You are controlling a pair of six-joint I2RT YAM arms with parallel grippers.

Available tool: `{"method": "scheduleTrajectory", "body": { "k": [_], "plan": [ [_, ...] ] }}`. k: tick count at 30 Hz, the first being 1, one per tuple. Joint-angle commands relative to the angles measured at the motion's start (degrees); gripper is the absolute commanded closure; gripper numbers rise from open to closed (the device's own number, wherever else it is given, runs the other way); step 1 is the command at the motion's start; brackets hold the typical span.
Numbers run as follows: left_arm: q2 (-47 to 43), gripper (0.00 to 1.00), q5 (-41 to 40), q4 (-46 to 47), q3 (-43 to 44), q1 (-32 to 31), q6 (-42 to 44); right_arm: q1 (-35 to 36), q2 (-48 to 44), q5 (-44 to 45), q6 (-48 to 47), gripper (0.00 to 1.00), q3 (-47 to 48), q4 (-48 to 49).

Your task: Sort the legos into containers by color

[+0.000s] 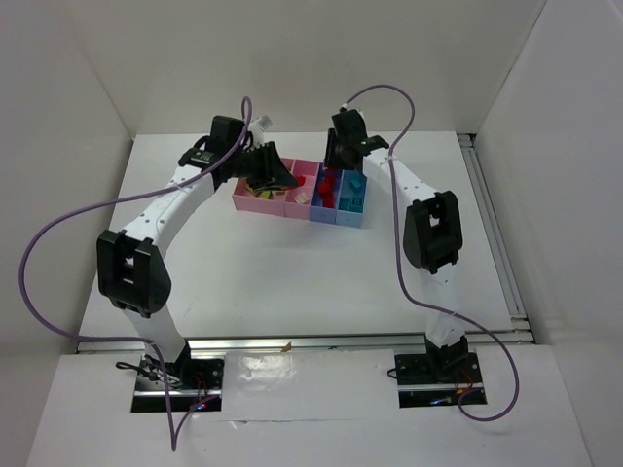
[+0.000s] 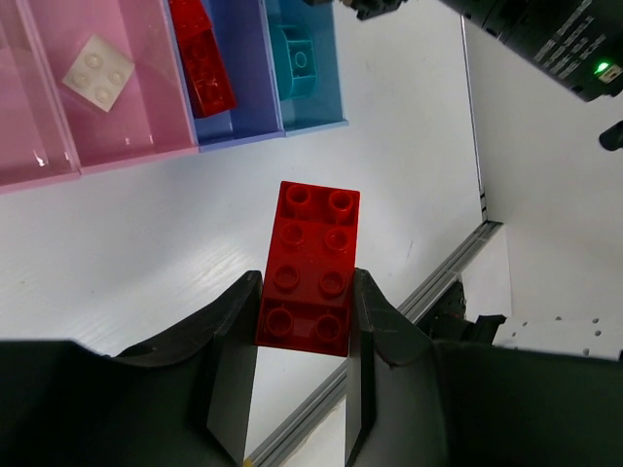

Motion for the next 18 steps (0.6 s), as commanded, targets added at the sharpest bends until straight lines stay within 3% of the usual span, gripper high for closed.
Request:
{"method": "scheduleTrajectory", "body": {
  "k": [1, 5, 14, 18],
  "plan": [
    [1.3, 1.0, -0.1, -1.3, 2.9, -1.2, 1.5, 0.4, 1.1, 0.8, -0.8, 0.44, 4.4, -0.5],
    [1.8, 1.0, -0.3, -2.3, 4.9, -1.9, 2.6, 0.4, 0.4, 0.8, -0.8, 0.35, 2.5, -0.5],
    [7.0, 1.0, 0.2, -2.8, 10.2, -3.0, 2.6, 0.4, -10.2, 5.6, -0.8, 0.35, -7.1, 2.3],
    [11.5, 1.0, 0.2, -2.8, 14.8, -4.7, 1.6, -0.4, -20.0, 13.2, 0.6, 0.33, -21.3, 6.0]
  ]
}}
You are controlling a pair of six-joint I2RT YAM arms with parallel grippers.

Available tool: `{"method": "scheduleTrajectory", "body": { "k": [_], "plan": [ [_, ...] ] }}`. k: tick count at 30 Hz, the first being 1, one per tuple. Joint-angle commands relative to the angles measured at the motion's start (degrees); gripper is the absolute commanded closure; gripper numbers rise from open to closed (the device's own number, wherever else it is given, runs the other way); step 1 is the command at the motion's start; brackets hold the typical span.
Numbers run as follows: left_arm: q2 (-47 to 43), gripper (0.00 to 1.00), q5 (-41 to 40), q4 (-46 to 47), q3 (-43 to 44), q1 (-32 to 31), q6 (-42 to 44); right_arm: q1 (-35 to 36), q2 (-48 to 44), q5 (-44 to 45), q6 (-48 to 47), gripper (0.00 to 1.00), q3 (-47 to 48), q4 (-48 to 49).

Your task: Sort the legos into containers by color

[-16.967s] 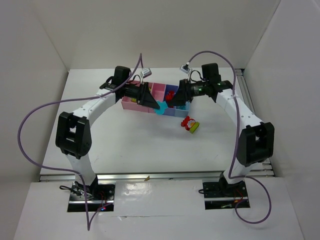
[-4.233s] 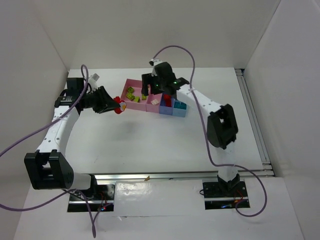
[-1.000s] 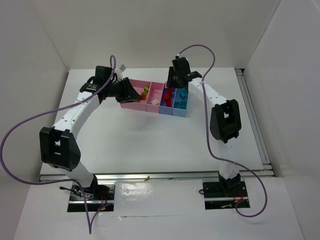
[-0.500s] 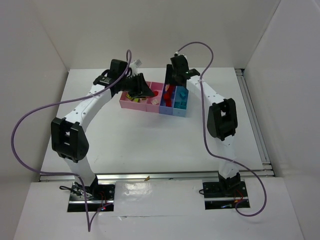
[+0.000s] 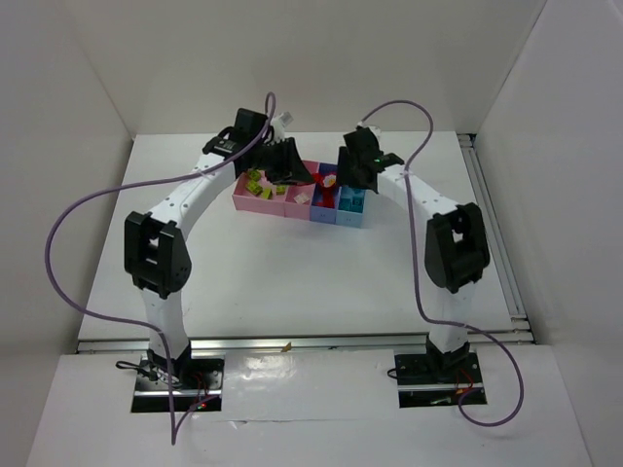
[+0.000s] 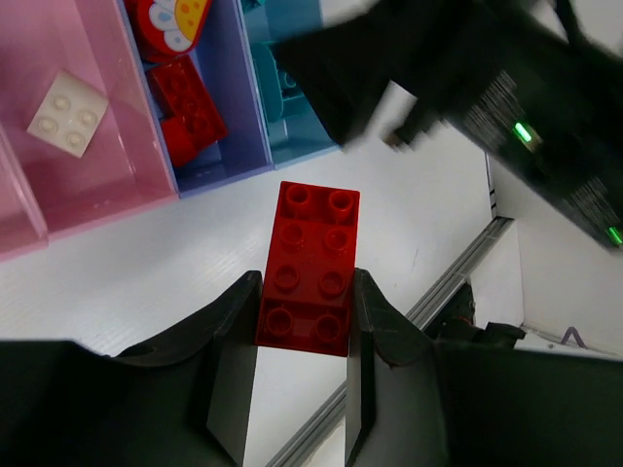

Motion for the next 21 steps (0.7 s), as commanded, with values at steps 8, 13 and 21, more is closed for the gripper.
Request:
{"method": "scheduleTrajectory", "body": {
  "k": [8, 13, 21],
  "plan": [
    [13.0, 1.0, -7.6, 0.4, 13.9, -4.7, 0.2, -7.9, -31.4, 10.7, 7.4, 0.17, -29.3, 9.0],
    [20.2, 1.0, -13.6, -0.3, 19.2, -5.2, 0.2, -9.5, -37.5, 11.2, 8.8, 0.16, -34.9, 7.1],
    [23.4, 0.39, -14.3, -1.3, 22.0, -5.2, -0.4, -12.4, -40.4, 10.0, 8.2, 0.17, -37.7, 5.8]
  ]
}}
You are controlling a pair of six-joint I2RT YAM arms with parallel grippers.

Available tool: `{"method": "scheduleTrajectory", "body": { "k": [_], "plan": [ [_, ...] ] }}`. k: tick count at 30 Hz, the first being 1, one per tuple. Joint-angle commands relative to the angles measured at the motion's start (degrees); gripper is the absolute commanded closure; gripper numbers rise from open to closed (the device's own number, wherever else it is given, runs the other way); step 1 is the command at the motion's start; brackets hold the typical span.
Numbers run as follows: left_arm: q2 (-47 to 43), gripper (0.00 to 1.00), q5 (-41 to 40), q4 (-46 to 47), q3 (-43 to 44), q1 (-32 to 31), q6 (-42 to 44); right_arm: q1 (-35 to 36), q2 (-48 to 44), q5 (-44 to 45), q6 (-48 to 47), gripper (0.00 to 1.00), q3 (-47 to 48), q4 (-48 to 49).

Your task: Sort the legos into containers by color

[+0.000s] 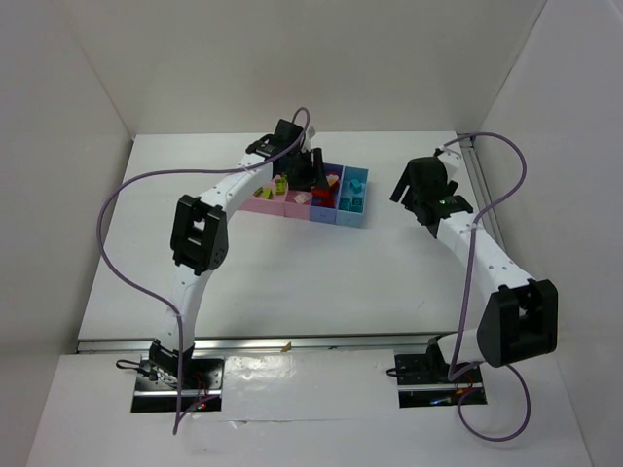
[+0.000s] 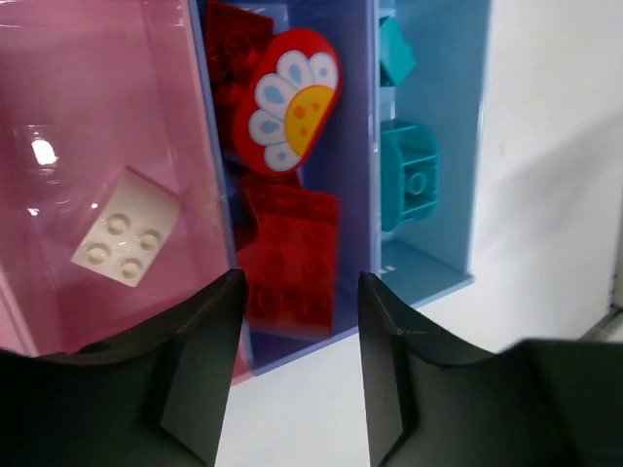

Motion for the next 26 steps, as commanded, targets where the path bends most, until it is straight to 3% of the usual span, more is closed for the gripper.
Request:
{"method": "scheduleTrajectory", "body": {
  "k": [1, 6, 8, 10, 13, 21, 26],
  "plan": [
    [-0.8, 0.25, -0.9, 0.0, 2.4, -0.7, -0.2, -1.2, -2.1, 0.1, 0.0, 0.17, -0.7, 0.9],
    [-3.4, 0.15, -0.4, 0.0, 1.1, -0.7, 0.3, -1.7, -1.5, -1.0, 0.0, 0.17, -0.2, 0.4],
    [-5.0, 0.15, -0.4, 0.0, 1.1, -0.7, 0.9, -1.7, -0.9, -1.6, 0.0, 0.12, 0.3, 0.4],
    [-6.7, 0.15, 0.3, -0.6, 1.1, -0.7, 1.5, -1.7, -0.4, -1.6, 0.0, 0.0, 1.5, 0.4],
    [-12.9, 0.15, -1.4, -2.0, -0.8, -0.7, 3.6, -1.7, 0.2, 1.6, 1.4, 0.0, 3.2, -3.1],
    [-34.2, 0.17, -6.5, 1.7, -21.8, -0.7, 8.2, -1.7, -4.3, 3.1, 2.1, 0.0, -0.2, -2.2],
    [-42.1, 0.17, -7.7, 3.4, -28.0, -0.7, 5.7, -1.7, -3.6, 3.7, 2.7, 0.0, 0.0, -4.8]
  ]
}}
